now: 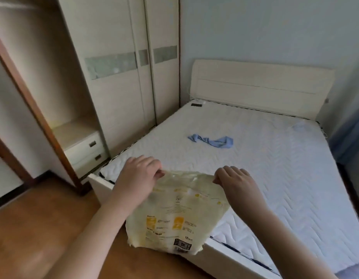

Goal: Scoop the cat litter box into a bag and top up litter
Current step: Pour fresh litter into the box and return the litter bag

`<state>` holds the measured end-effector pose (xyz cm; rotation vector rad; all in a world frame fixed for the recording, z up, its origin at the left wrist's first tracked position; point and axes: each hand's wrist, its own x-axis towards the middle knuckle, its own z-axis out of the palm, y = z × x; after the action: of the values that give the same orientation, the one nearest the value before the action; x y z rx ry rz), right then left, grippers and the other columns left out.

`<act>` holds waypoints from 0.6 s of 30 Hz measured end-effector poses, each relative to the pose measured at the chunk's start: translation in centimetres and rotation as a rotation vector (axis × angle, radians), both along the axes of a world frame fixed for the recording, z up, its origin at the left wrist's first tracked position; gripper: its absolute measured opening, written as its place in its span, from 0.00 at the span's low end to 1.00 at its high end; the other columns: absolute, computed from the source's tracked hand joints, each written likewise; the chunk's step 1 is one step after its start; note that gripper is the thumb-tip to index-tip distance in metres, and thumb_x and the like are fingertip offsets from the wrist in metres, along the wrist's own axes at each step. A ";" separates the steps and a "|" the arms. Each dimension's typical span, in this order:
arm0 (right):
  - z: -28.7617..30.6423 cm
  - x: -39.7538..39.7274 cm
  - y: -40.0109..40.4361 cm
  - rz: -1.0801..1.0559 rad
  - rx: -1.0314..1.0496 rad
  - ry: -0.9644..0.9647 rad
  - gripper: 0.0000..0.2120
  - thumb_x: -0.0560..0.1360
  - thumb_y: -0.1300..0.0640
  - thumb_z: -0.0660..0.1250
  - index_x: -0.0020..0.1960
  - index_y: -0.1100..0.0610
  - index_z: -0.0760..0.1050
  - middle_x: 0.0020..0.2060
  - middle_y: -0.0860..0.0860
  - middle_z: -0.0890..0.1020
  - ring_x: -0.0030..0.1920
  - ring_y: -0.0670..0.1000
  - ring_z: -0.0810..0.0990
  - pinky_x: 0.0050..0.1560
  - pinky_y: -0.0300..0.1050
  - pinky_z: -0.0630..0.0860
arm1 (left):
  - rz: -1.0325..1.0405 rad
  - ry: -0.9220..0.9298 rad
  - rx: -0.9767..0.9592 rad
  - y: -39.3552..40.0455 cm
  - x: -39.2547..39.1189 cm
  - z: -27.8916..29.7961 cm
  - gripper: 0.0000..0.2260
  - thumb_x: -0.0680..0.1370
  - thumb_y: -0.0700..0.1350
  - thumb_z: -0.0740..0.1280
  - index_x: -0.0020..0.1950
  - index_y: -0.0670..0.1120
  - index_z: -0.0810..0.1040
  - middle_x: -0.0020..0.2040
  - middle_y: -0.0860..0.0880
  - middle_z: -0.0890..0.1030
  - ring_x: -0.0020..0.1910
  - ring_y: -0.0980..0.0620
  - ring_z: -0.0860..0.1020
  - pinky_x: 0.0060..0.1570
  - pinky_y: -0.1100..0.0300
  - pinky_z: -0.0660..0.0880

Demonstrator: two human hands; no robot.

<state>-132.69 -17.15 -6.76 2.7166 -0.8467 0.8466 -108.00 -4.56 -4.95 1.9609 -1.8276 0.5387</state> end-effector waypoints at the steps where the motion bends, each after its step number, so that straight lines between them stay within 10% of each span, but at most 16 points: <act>1: -0.3 1.9 -0.5 0.034 -0.007 -0.008 0.12 0.66 0.61 0.76 0.39 0.52 0.73 0.33 0.46 0.76 0.32 0.49 0.75 0.35 0.42 0.71 | 0.041 0.004 -0.005 0.4 1.3 -0.1 0.06 0.71 0.44 0.74 0.39 0.46 0.78 0.37 0.53 0.79 0.38 0.47 0.78 0.40 0.52 0.73; 9: -2.7 14.8 -3.6 0.259 -0.035 -0.134 0.09 0.75 0.58 0.56 0.38 0.55 0.72 0.31 0.48 0.73 0.31 0.51 0.72 0.33 0.45 0.70 | 0.301 -0.002 0.044 2.9 9.2 -1.7 0.06 0.75 0.48 0.71 0.40 0.50 0.77 0.37 0.57 0.78 0.38 0.52 0.76 0.37 0.57 0.65; 18: -2.6 27.1 -5.0 0.503 -0.040 -0.128 0.09 0.75 0.60 0.56 0.38 0.55 0.72 0.31 0.48 0.72 0.31 0.52 0.71 0.33 0.46 0.70 | 0.602 0.033 0.093 5.3 15.9 -1.4 0.04 0.75 0.47 0.71 0.42 0.52 0.77 0.37 0.58 0.78 0.38 0.54 0.75 0.39 0.58 0.66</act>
<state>-105.61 -22.12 -9.34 2.9038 -0.1491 1.1193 -92.10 0.76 -6.35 2.5689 -1.2367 0.5938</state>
